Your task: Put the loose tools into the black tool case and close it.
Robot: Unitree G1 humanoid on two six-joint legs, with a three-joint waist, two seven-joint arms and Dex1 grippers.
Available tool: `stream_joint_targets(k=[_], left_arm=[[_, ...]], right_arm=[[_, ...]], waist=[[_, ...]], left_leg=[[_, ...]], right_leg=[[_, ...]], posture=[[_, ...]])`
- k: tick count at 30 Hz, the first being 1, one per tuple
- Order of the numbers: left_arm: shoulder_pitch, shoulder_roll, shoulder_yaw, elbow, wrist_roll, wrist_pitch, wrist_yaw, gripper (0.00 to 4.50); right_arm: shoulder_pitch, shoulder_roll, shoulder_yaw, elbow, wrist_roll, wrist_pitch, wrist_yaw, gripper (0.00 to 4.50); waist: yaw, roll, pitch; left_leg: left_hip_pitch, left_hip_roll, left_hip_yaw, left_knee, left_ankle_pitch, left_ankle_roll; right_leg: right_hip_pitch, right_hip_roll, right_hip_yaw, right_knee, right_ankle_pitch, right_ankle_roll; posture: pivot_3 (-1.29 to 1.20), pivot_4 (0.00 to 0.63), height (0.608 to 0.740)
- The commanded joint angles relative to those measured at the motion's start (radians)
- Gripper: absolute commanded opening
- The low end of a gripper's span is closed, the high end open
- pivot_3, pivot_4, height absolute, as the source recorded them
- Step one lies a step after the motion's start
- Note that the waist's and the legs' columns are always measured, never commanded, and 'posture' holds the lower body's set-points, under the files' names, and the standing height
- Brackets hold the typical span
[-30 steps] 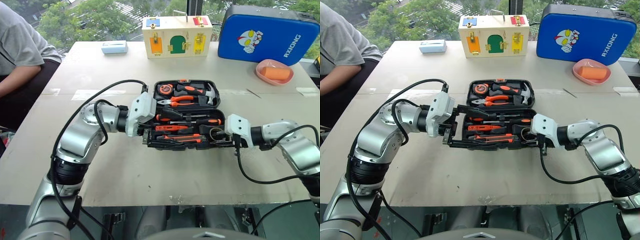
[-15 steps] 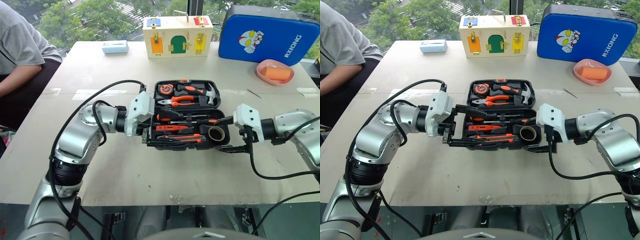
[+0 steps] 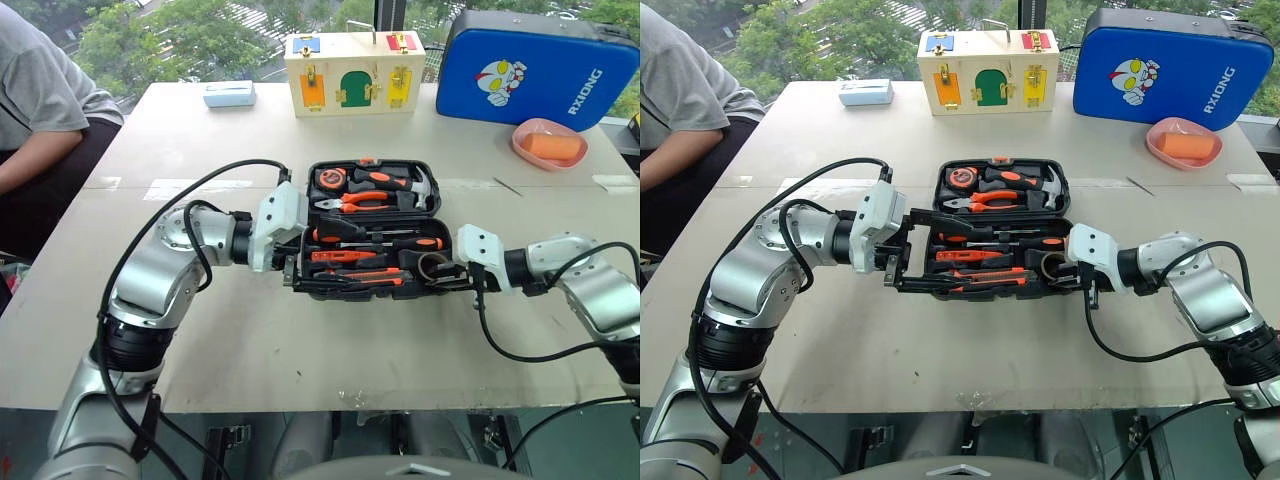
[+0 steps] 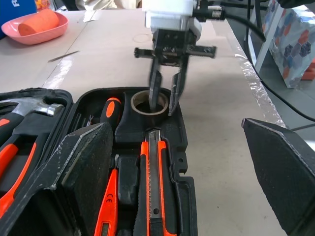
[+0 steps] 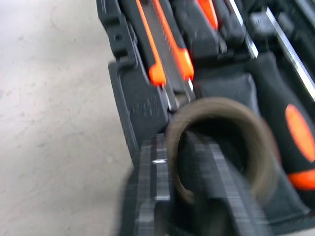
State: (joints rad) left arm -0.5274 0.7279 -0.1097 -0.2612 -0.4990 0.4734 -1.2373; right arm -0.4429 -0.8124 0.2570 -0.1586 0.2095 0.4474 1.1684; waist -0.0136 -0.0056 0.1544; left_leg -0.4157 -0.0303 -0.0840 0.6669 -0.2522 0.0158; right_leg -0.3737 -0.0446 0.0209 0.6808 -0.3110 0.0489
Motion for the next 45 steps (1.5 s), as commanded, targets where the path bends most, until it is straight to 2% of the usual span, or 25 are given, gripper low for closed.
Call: stream_joint_targets(k=[1, 7, 15, 25, 32, 36, 39, 40, 42, 45], left_arm=[[0.002, 0.012, 0.028, -0.025, -0.01, -0.012, 0.003, 4.5], [0.009, 0.013, 0.024, -0.03, -0.009, -0.015, 0.0, 4.5], [0.005, 0.008, 0.02, -0.028, -0.007, -0.019, 0.001, 4.5], [0.002, 0.009, 0.018, -0.022, -0.003, -0.022, -0.002, 4.5], [0.008, 0.014, 0.026, -0.016, -0.004, -0.015, -0.001, 4.5], [0.067, 0.031, 0.074, -0.026, -0.018, 0.02, 0.043, 4.5], [0.116, 0.045, 0.17, 0.027, -0.032, 0.065, 0.116, 4.5], [0.13, 0.051, 0.199, 0.053, -0.029, 0.073, 0.141, 4.5], [0.158, 0.066, 0.239, 0.099, -0.008, 0.067, 0.17, 4.5], [0.212, 0.095, 0.282, 0.16, 0.022, 0.052, 0.202, 4.5]], right_arm=[[-0.017, -0.002, -0.023, -0.036, 0.006, 0.006, -0.003, 0.06], [-0.022, -0.063, -0.048, -0.137, 0.063, 0.099, 0.048, 0.06], [0.003, -0.084, -0.024, -0.114, 0.002, 0.067, 0.011, 0.06], [0.028, -0.089, -0.04, -0.096, -0.001, 0.04, 0.013, 0.06], [0.037, -0.042, -0.135, -0.152, 0.112, 0.052, -0.004, 0.06], [0.035, -0.038, -0.211, -0.105, 0.179, 0.118, -0.023, 0.06], [0.028, -0.051, -0.244, -0.026, 0.182, 0.115, -0.024, 0.84], [0.021, -0.049, -0.247, 0.004, 0.172, 0.093, -0.027, 1.42], [-0.001, -0.037, -0.246, 0.069, 0.152, 0.06, -0.037, 2.2], [-0.048, -0.012, -0.23, 0.202, 0.102, 0.004, -0.063, 3.65]], waist=[[0.0, 0.0, 0.0], [0.002, 0.0, 0.0], [0.001, 0.0, 0.0], [0.001, 0.0, 0.0], [0.001, 0.0, 0.0], [0.0, 0.0, 0.0], [0.001, 0.0, 0.0], [0.001, 0.0, 0.0], [0.0, 0.0, 0.0], [-0.002, 0.0, 0.0]], left_leg=[[0.0, 0.0, 0.0, 0.0, 0.0, 0.0], [0.0, 0.0, 0.0, 0.0, 0.0, 0.0], [0.0, 0.0, 0.0, 0.0, 0.0, 0.0], [0.0, 0.0, 0.0, 0.0, 0.0, 0.0], [0.0, 0.0, 0.0, 0.0, 0.0, 0.0], [0.0, 0.0, 0.0, 0.0, 0.0, 0.0], [0.0, 0.0, 0.0, -0.001, 0.0, 0.001], [0.0, 0.0, 0.0, -0.001, -0.001, 0.001], [0.0, 0.0, 0.0, 0.0, -0.002, 0.003], [0.0, 0.0, 0.001, -0.001, -0.001, 0.003]], right_leg=[[0.0, 0.0, 0.0, 0.0, 0.0, 0.0], [0.0, 0.0, 0.0, 0.0, 0.0, 0.0], [0.0, 0.0, 0.0, 0.0, 0.0, 0.0], [0.0, 0.0, 0.0, 0.0, 0.0, 0.0], [0.0, 0.0, 0.0, 0.0, 0.0, 0.0], [0.0, 0.0, 0.001, 0.0, 0.0, 0.0], [0.0, 0.0, 0.001, 0.0, 0.0, 0.0], [0.0, 0.0, 0.001, 0.0, 0.0, 0.0], [-0.001, 0.0, 0.001, 0.0, 0.0, 0.0], [-0.001, 0.0, 0.001, 0.0, 0.0, 0.0]], posture=[[0.0, 0.15, 0.735], [0.0, 0.15, 0.735], [0.0, 0.15, 0.735], [0.0, 0.15, 0.735], [0.0, 0.15, 0.735], [0.0, 0.15, 0.735], [0.0, 0.15, 0.735], [0.0, 0.15, 0.735], [0.0, 0.15, 0.735], [0.0, 0.15, 0.735]])
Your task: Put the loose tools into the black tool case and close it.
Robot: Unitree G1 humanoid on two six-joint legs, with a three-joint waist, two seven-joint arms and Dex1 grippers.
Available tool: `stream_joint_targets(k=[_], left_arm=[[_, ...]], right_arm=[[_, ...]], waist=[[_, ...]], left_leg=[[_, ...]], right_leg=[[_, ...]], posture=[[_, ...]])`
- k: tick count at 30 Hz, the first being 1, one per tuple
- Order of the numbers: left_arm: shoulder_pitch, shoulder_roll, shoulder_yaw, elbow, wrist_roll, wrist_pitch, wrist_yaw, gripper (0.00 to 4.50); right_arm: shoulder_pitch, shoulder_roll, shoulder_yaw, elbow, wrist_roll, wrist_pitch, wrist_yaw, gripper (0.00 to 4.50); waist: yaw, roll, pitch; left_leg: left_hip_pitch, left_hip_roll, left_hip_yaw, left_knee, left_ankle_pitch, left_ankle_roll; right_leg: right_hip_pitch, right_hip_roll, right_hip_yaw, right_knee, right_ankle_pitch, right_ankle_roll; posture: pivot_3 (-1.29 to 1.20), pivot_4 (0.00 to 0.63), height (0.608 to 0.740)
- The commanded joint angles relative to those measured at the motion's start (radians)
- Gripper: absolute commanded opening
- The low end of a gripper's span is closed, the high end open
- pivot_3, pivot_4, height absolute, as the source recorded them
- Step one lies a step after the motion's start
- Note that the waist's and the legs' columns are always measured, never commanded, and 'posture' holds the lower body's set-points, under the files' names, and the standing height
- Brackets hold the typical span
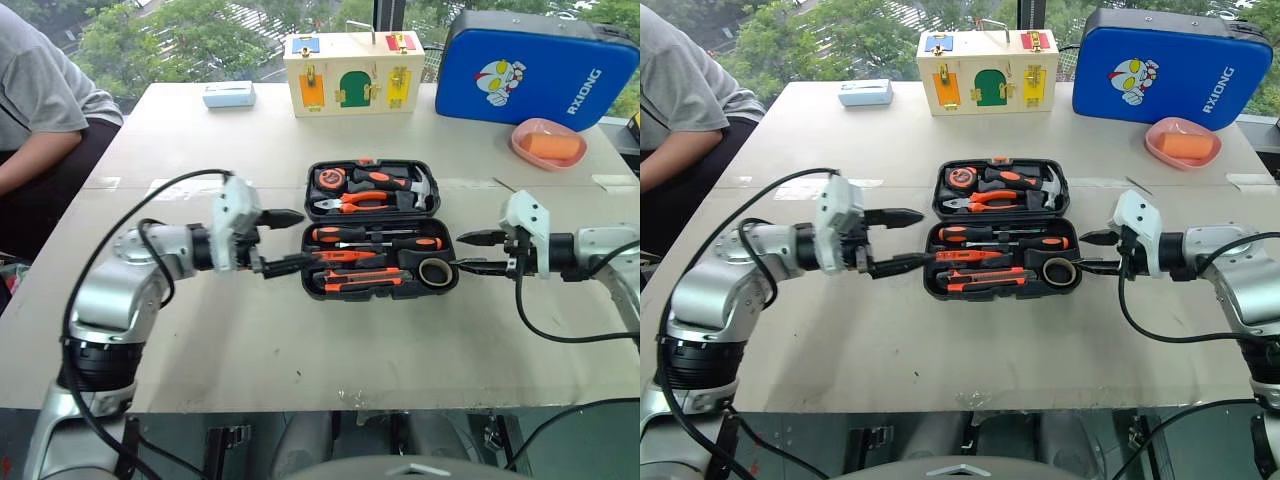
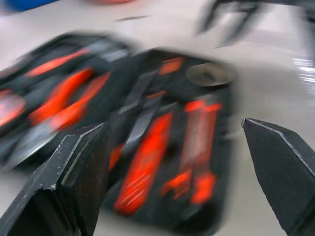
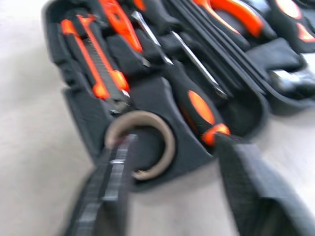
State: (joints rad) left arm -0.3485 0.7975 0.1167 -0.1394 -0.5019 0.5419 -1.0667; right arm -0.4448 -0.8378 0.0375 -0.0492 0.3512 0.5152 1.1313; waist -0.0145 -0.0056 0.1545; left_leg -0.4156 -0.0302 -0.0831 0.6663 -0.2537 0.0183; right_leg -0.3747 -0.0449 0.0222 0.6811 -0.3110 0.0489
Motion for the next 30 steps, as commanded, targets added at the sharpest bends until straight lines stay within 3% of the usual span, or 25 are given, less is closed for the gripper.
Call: stream_joint_targets(k=[1, 5, 6, 8, 12, 14, 15, 17, 19, 21, 30], left_arm=[[0.05, 0.031, 0.06, 0.052, 0.034, -0.015, 0.043, 4.5], [0.093, 0.036, 0.04, 0.09, 0.081, -0.045, 0.066, 4.5], [0.09, 0.027, 0.027, 0.11, 0.102, -0.062, 0.078, 4.5], [0.073, 0.007, 0.003, 0.15, 0.133, -0.086, 0.096, 4.5], [-0.005, -0.044, -0.046, 0.237, 0.183, -0.122, 0.123, 2.76], [-0.024, -0.055, -0.057, 0.253, 0.19, -0.125, 0.121, 2.19], [-0.032, -0.06, -0.067, 0.258, 0.191, -0.127, 0.113, 1.69], [-0.049, -0.071, -0.084, 0.267, 0.194, -0.133, 0.102, 1.3], [-0.066, -0.086, -0.101, 0.272, 0.19, -0.13, 0.094, 0.54], [-0.082, -0.104, -0.118, 0.269, 0.187, -0.123, 0.085, 0.07], [-0.057, -0.128, -0.212, 0.133, 0.17, -0.071, 0.006, 0.07]], right_arm=[[-0.062, 0.022, 0.001, 0.144, -0.066, -0.101, -0.032, 4.18], [-0.127, 0.061, 0.04, 0.312, -0.133, -0.192, -0.031, 4.18], [-0.146, 0.074, 0.052, 0.357, -0.153, -0.216, -0.034, 3.54], [-0.18, 0.096, 0.07, 0.433, -0.186, -0.26, -0.039, 2.81], [-0.237, 0.12, 0.108, 0.576, -0.262, -0.384, -0.038, 0.88], [-0.251, 0.128, 0.116, 0.607, -0.274, -0.416, -0.029, 0.27], [-0.258, 0.137, 0.118, 0.611, -0.273, -0.422, -0.02, 0.0], [-0.27, 0.151, 0.121, 0.616, -0.271, -0.436, -0.001, 0.0], [-0.271, 0.161, 0.124, 0.601, -0.262, -0.442, 0.028, 0.0], [-0.264, 0.161, 0.131, 0.581, -0.262, -0.46, 0.063, 0.0], [-0.209, 0.15, 0.142, 0.474, -0.235, -0.503, 0.178, 0.0]], waist=[[-0.002, 0.0, 0.0], [0.003, 0.0, 0.0], [0.003, 0.0, 0.0], [0.002, 0.0, 0.0], [0.003, 0.0, 0.0], [0.002, 0.0, 0.0], [0.0, 0.0, 0.0], [-0.002, 0.0, 0.0], [-0.005, 0.0, 0.0], [-0.006, 0.0, 0.0], [0.002, 0.0, 0.0]], left_leg=[[0.0, 0.0, 0.0, 0.0, 0.001, -0.002], [0.0, 0.0, 0.001, -0.002, 0.002, -0.003], [-0.001, 0.0, 0.0, -0.002, 0.002, -0.003], [0.0, 0.0, 0.002, -0.002, 0.002, -0.003], [0.0, -0.001, 0.002, -0.001, 0.002, -0.003], [-0.001, -0.001, 0.002, -0.001, 0.002, -0.003], [-0.001, -0.001, 0.002, -0.001, 0.002, -0.003], [-0.001, 0.0, 0.002, -0.002, 0.002, -0.003], [-0.001, 0.0, 0.002, -0.003, 0.002, -0.003], [-0.001, 0.0, 0.003, -0.003, 0.002, -0.003], [-0.001, 0.0, 0.003, -0.002, 0.002, -0.003]], right_leg=[[0.0, 0.0, 0.001, 0.0, 0.0, 0.0], [-0.002, 0.0, 0.001, 0.0, 0.0, 0.0], [-0.002, 0.0, 0.001, 0.0, 0.0, 0.0], [-0.002, -0.001, 0.001, 0.0, 0.0, 0.0], [-0.002, -0.001, 0.001, 0.001, 0.0, 0.0], [-0.002, -0.001, 0.001, 0.001, 0.0, 0.0], [-0.003, -0.001, 0.001, 0.001, 0.0, 0.0], [-0.003, 0.0, 0.001, 0.0, 0.0, 0.0], [-0.004, 0.0, 0.002, 0.001, 0.0, 0.0], [-0.004, 0.0, 0.002, 0.001, 0.0, 0.0], [-0.003, -0.001, 0.002, 0.001, 0.0, 0.0]], posture=[[0.0, 0.15, 0.735], [0.0, 0.15, 0.735], [0.0, 0.15, 0.735], [0.0, 0.15, 0.735], [0.0, 0.15, 0.735], [0.0, 0.15, 0.735], [0.0, 0.15, 0.735], [0.0, 0.15, 0.735], [0.0, 0.15, 0.735], [0.0, 0.15, 0.735], [0.0, 0.15, 0.735]])
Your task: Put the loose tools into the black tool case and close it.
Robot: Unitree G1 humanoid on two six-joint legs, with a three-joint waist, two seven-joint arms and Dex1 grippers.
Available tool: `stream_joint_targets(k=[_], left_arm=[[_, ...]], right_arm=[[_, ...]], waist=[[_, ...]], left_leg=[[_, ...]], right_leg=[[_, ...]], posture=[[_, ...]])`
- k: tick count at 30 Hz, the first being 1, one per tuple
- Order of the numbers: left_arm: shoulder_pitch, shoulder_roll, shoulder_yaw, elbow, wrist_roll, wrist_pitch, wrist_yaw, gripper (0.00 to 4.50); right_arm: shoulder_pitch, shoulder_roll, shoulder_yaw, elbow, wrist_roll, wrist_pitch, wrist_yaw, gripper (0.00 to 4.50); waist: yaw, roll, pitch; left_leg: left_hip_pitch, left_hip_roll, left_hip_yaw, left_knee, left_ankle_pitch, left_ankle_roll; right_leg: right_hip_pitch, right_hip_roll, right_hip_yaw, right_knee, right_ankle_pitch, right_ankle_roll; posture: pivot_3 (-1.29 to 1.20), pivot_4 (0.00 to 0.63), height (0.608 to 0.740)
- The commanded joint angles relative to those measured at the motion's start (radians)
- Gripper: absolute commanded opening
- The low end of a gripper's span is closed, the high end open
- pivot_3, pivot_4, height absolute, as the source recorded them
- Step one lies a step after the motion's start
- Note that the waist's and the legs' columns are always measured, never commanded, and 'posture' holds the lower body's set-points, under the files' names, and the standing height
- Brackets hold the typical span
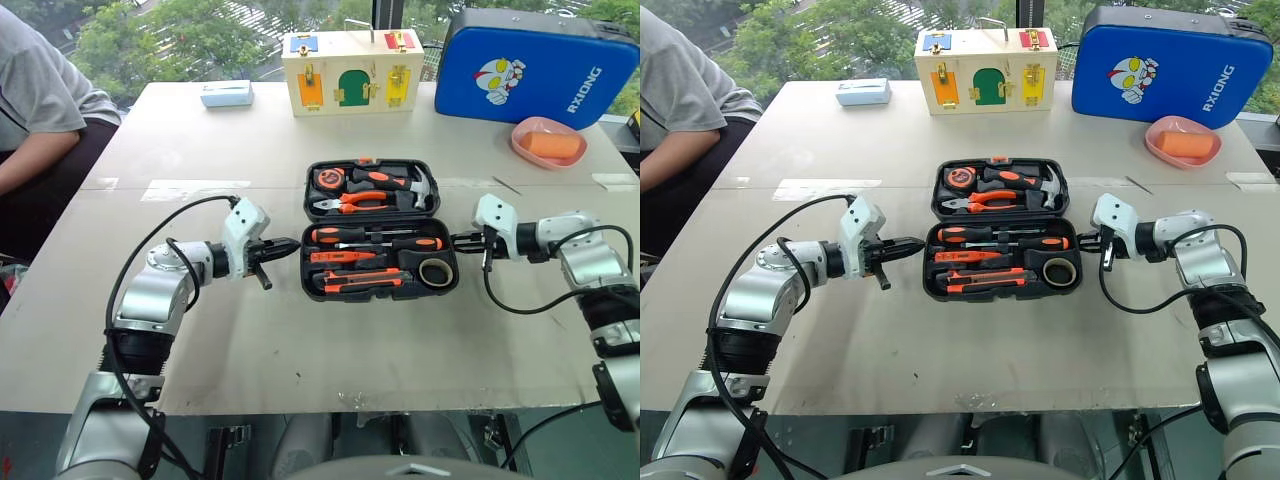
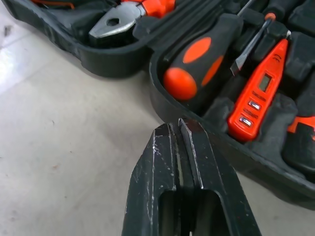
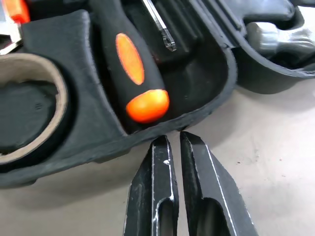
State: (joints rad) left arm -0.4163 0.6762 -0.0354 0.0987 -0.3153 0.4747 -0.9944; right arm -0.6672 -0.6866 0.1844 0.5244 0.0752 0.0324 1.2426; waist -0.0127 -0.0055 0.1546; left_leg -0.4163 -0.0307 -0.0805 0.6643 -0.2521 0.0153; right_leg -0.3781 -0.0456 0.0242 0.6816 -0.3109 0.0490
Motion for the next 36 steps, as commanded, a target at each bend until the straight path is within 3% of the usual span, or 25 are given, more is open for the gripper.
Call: stream_joint_targets(k=[1, 16, 30, 36], left_arm=[[0.016, -0.003, -0.067, -0.117, -0.016, -0.001, -0.074, 0.07], [0.142, 0.09, -0.16, -0.243, 0.053, -0.11, -0.218, 0.07], [0.242, 0.14, -0.076, -0.307, -0.007, -0.025, -0.197, 0.07], [0.28, 0.215, 0.048, -0.237, -0.074, 0.071, -0.193, 0.07]], right_arm=[[0.021, -0.003, -0.007, -0.117, 0.048, -0.013, 0.077, 0.0], [0.298, -0.191, -0.059, -0.441, 0.125, 0.049, 0.223, 0.0], [0.481, -0.263, -0.164, -0.618, 0.148, 0.118, 0.122, 0.0], [0.496, -0.345, -0.262, -0.544, 0.175, 0.152, 0.115, 0.0]], waist=[[0.001, 0.0, 0.0], [0.008, 0.001, 0.0], [0.001, 0.001, 0.0], [0.001, 0.001, 0.0]], left_leg=[[0.0, 0.0, 0.0, 0.0, 0.0, 0.0], [0.0, 0.0, 0.0, -0.002, 0.0, 0.0], [0.0, 0.0, 0.0, -0.001, -0.002, 0.003], [0.001, 0.0, 0.0, 0.0, -0.003, 0.004]], right_leg=[[0.0, 0.0, 0.0, 0.0, 0.0, 0.0], [0.001, -0.001, 0.001, -0.002, 0.0, 0.0], [0.001, 0.0, 0.003, -0.002, 0.0, 0.0], [0.002, -0.001, 0.004, -0.001, 0.0, 0.0]], posture=[[0.0, 0.15, 0.735], [0.0, 0.15, 0.735], [0.0, 0.15, 0.735], [0.0, 0.15, 0.735]])
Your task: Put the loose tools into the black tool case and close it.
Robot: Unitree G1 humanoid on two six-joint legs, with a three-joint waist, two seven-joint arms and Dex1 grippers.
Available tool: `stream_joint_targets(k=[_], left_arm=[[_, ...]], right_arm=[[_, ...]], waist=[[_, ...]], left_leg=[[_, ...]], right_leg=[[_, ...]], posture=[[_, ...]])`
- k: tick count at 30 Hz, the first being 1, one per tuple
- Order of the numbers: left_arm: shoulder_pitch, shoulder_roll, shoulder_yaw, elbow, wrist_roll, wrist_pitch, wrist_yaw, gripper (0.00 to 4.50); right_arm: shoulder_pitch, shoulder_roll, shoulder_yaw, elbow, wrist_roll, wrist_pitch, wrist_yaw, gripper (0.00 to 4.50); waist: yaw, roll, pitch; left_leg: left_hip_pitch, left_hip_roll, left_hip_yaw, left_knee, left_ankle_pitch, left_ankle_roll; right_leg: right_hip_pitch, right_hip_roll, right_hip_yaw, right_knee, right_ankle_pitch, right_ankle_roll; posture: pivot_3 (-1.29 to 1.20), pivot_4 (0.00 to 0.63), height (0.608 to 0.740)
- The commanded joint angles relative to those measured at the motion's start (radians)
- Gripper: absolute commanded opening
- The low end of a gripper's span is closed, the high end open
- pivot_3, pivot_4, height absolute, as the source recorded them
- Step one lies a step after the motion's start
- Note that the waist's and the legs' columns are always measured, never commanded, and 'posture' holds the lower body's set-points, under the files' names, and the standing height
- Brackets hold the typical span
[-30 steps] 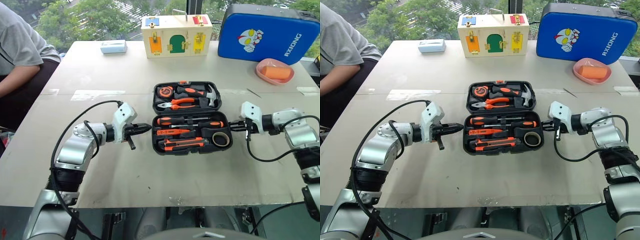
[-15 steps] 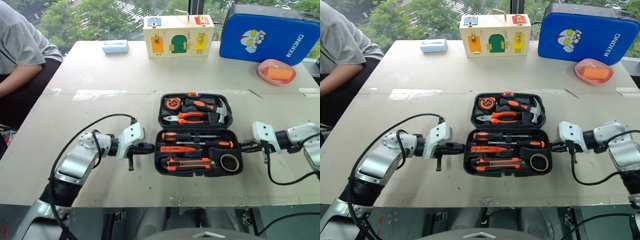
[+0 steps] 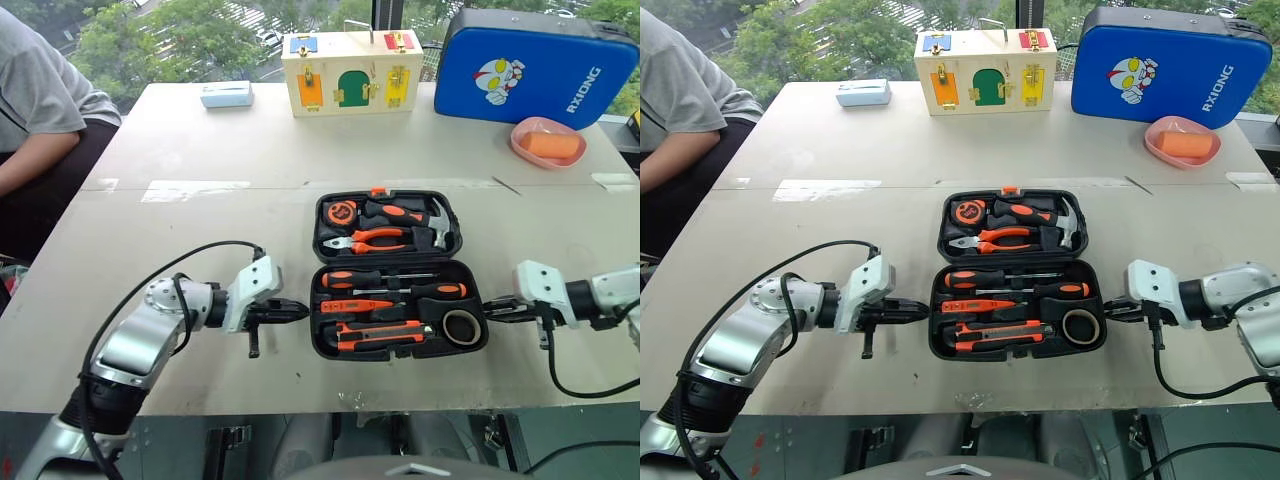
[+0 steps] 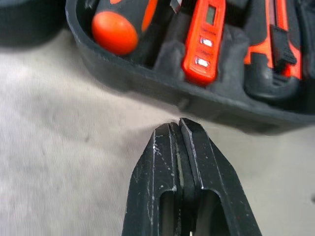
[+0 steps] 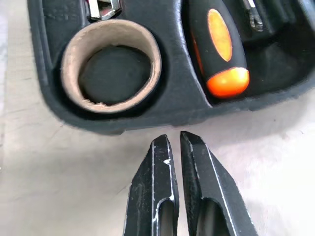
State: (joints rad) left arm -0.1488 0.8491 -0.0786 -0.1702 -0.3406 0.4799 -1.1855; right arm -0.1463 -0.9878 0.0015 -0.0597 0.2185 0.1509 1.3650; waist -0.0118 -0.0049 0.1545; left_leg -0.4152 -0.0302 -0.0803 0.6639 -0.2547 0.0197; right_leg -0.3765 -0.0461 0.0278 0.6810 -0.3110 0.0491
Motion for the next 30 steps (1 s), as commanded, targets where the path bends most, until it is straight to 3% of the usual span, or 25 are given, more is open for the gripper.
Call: stream_joint_targets(k=[1, 2, 5, 11, 12, 13, 17, 22, 25, 30], left_arm=[[0.014, 0.049, 0.115, 0.046, -0.069, 0.094, 0.003, 0.34], [0.015, 0.052, 0.129, 0.053, -0.082, 0.114, 0.006, 0.72], [-0.061, 0.034, 0.22, 0.127, -0.195, 0.375, 0.083, 1.85], [-0.312, -0.099, 0.366, 0.268, -0.322, 0.76, 0.317, 4.2], [-0.36, -0.126, 0.387, 0.288, -0.336, 0.823, 0.354, 4.5], [-0.403, -0.154, 0.402, 0.303, -0.345, 0.874, 0.39, 4.5], [-0.499, -0.244, 0.399, 0.304, -0.344, 0.967, 0.487, 4.5], [-0.535, -0.311, 0.34, 0.317, -0.326, 0.954, 0.545, 4.5], [-0.53, -0.325, 0.311, 0.329, -0.315, 0.911, 0.546, 3.66], [-0.535, -0.344, 0.303, 0.362, -0.306, 0.883, 0.565, 1.52]], right_arm=[[-0.042, -0.051, -0.091, 0.063, 0.041, 0.056, -0.013, 0.0], [-0.053, -0.056, -0.097, 0.077, 0.048, 0.071, -0.016, 0.0], [-0.177, -0.031, -0.119, 0.105, 0.149, 0.311, -0.06, 0.84], [-0.404, 0.1, -0.071, 0.155, 0.199, 0.652, -0.244, 3.33], [-0.443, 0.132, -0.065, 0.172, 0.199, 0.69, -0.28, 3.88], [-0.479, 0.163, -0.06, 0.191, 0.202, 0.73, -0.313, 4.41], [-0.561, 0.253, -0.035, 0.241, 0.193, 0.832, -0.402, 4.41], [-0.599, 0.331, -0.004, 0.317, 0.154, 0.836, -0.492, 4.41], [-0.611, 0.362, -0.009, 0.356, 0.142, 0.842, -0.535, 3.56], [-0.61, 0.384, -0.017, 0.369, 0.145, 0.854, -0.56, 1.3]], waist=[[-0.001, 0.0, 0.0], [-0.001, 0.0, 0.0], [-0.002, 0.0, 0.0], [0.002, -0.002, 0.0], [0.002, -0.002, 0.0], [0.0, -0.002, 0.0], [-0.003, -0.003, 0.001], [-0.005, -0.003, 0.001], [-0.005, -0.003, 0.001], [-0.004, -0.003, 0.0]], left_leg=[[0.0, 0.0, 0.0, 0.0, 0.0, 0.0], [0.0, 0.0, 0.0, 0.0, 0.0, 0.0], [0.0, 0.0, 0.0, 0.0, 0.0, 0.0], [-0.001, 0.0, -0.003, 0.004, 0.0, 0.0], [-0.001, -0.001, -0.003, 0.004, 0.001, -0.002], [-0.002, -0.001, -0.003, 0.004, 0.002, -0.003], [-0.002, -0.001, -0.002, 0.004, 0.002, -0.004], [-0.001, -0.001, -0.001, 0.003, 0.002, -0.004], [-0.001, -0.001, 0.0, 0.004, 0.002, -0.004], [-0.001, -0.001, 0.001, 0.003, 0.002, -0.004]], right_leg=[[0.0, 0.0, 0.0, 0.0, 0.0, 0.0], [0.0, 0.0, 0.0, 0.0, 0.0, 0.0], [0.0, 0.0, -0.001, 0.001, 0.0, 0.0], [0.0, 0.0, -0.006, 0.003, 0.0, 0.0], [0.0, 0.0, -0.007, 0.003, 0.0, 0.0], [0.0, 0.0, -0.006, 0.003, 0.0, 0.0], [-0.002, 0.0, -0.005, 0.005, 0.0, 0.0], [-0.003, 0.0, -0.003, 0.007, 0.0, 0.0], [-0.003, 0.0, -0.002, 0.007, 0.0, 0.0], [-0.004, 0.0, -0.002, 0.008, 0.0, 0.0]], posture=[[0.0, 0.15, 0.735], [0.0, 0.15, 0.735], [0.0, 0.15, 0.735], [0.0, 0.15, 0.735], [0.0, 0.15, 0.735], [0.0, 0.15, 0.735], [0.0, 0.15, 0.735], [0.0, 0.15, 0.735], [0.0, 0.15, 0.735], [0.0, 0.15, 0.735]])
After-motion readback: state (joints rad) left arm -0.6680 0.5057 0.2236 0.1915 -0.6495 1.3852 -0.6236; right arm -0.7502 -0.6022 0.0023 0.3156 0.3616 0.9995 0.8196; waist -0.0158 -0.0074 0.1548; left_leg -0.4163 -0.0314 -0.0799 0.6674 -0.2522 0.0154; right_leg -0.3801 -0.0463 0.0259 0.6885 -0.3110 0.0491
